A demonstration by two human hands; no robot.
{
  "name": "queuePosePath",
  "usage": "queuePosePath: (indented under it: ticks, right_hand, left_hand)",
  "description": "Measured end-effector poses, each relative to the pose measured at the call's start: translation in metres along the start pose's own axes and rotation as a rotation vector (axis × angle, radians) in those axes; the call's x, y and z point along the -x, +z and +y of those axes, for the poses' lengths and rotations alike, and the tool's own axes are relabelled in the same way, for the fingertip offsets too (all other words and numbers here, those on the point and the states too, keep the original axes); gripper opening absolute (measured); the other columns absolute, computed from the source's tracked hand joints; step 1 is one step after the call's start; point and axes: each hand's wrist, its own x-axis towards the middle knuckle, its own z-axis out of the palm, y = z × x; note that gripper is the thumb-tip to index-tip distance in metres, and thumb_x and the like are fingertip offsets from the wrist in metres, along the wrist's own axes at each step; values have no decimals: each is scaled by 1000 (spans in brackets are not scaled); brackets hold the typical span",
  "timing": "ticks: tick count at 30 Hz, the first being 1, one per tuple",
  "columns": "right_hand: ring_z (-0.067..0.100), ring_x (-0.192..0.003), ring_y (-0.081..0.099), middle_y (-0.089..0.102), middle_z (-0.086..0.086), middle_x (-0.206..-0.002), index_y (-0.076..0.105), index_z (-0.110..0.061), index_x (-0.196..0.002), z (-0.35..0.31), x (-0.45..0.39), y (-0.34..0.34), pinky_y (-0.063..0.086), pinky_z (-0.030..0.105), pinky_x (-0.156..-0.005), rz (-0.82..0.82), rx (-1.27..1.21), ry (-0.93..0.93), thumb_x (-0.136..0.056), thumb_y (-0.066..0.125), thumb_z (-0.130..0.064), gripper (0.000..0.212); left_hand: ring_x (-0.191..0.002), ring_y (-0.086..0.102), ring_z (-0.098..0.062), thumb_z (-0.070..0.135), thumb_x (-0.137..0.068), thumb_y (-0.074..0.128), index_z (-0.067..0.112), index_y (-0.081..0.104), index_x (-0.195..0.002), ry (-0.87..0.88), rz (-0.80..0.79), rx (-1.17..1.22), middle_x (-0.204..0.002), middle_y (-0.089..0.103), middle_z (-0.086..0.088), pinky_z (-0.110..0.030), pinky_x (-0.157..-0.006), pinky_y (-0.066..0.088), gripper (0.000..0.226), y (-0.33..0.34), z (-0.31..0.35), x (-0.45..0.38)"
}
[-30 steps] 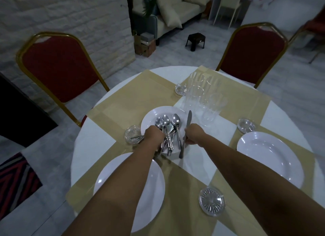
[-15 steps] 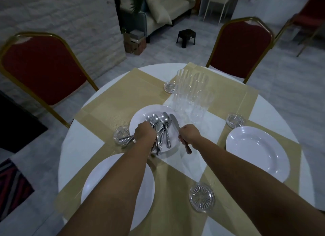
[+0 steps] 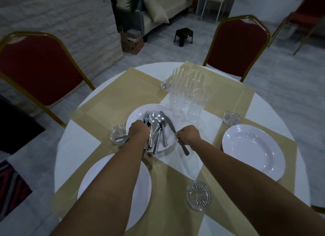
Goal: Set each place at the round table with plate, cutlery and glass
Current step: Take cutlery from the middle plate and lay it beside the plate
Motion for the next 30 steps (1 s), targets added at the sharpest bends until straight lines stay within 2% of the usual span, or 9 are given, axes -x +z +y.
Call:
queuePosePath:
  ticks: [4, 9, 13, 15, 17, 21, 24, 28, 30]
  right_hand:
    - [28, -64, 64, 67, 15, -68, 72, 9, -84, -1, 3, 2, 54, 34, -68, 17, 80, 8, -77, 64, -1, 15]
    - [29, -63, 64, 62, 13, -58, 68, 7, -76, -2, 12, 8, 50, 32, -64, 36, 85, 21, -78, 60, -1, 11]
    - [30, -64, 64, 60, 13, -57, 57, 0, -62, 0, 23, 5, 51, 33, -66, 33, 27, 42, -82, 60, -3, 21]
    - [30, -65, 63, 59, 13, -57, 55, 0, -60, 2, 30, 1, 51, 34, -66, 23, 5, 43, -83, 59, -2, 23]
    - [30, -65, 62, 58, 13, -58, 55, 0, -60, 3, 38, -6, 50, 34, -65, 16, 6, 33, -83, 58, -1, 23]
    - [30, -66, 64, 60, 13, -58, 57, 0, -59, 9, 54, -23, 52, 36, -68, -12, 53, -10, -83, 59, -3, 24]
    - [28, -63, 63, 61, 13, -60, 59, 0, -64, 18, 64, -40, 52, 34, -67, -34, 86, -34, -84, 62, -4, 20]
    - [21, -52, 56, 58, 10, -56, 55, -2, -59, 38, 74, -67, 45, 29, -61, -65, 133, -65, -84, 64, -5, 26]
    - [23, -51, 55, 55, 8, -51, 52, -4, -54, 55, 81, -83, 43, 29, -61, -97, 195, -86, -83, 63, -3, 31]
  left_hand:
    - [-107, 62, -32, 8, -93, 51, -2, 61, -111, -2, 23, 4, -116, 64, -17, -31, -77, 45, 23, -9, -4, 2]
    - [-106, 63, -32, 16, -88, 64, -1, 61, -110, -60, 16, 125, -115, 65, -16, -31, -71, 43, 28, -23, -13, 9]
    - [-85, 69, -31, 15, -81, 71, -4, 65, -101, -141, -54, 412, -98, 70, -17, -32, -62, 52, 28, -25, -21, 23]
    - [-69, 67, -27, 8, -80, 72, -6, 64, -93, -184, -131, 619, -89, 70, -17, -30, -50, 53, 20, -23, -21, 35]
    - [-63, 63, -24, 3, -81, 71, -1, 60, -82, -203, -177, 716, -84, 66, -15, -29, -48, 53, 12, -21, -19, 53]
    - [-58, 62, -25, 6, -77, 76, -1, 60, -94, -192, -167, 777, -76, 66, -14, -30, -47, 54, 24, -7, -17, 85]
    - [-59, 57, -19, 5, -81, 73, -1, 60, -89, -212, -138, 822, -73, 61, -11, -28, -49, 48, 16, 4, -11, 114]
    - [-57, 53, -15, 2, -85, 69, 1, 56, -101, -224, -56, 912, -70, 56, -8, -18, -32, 43, 21, 27, 2, 157]
    - [-58, 54, -14, -1, -85, 68, 1, 56, -103, -253, -29, 978, -71, 56, -8, -17, -31, 44, 22, 46, 6, 182]
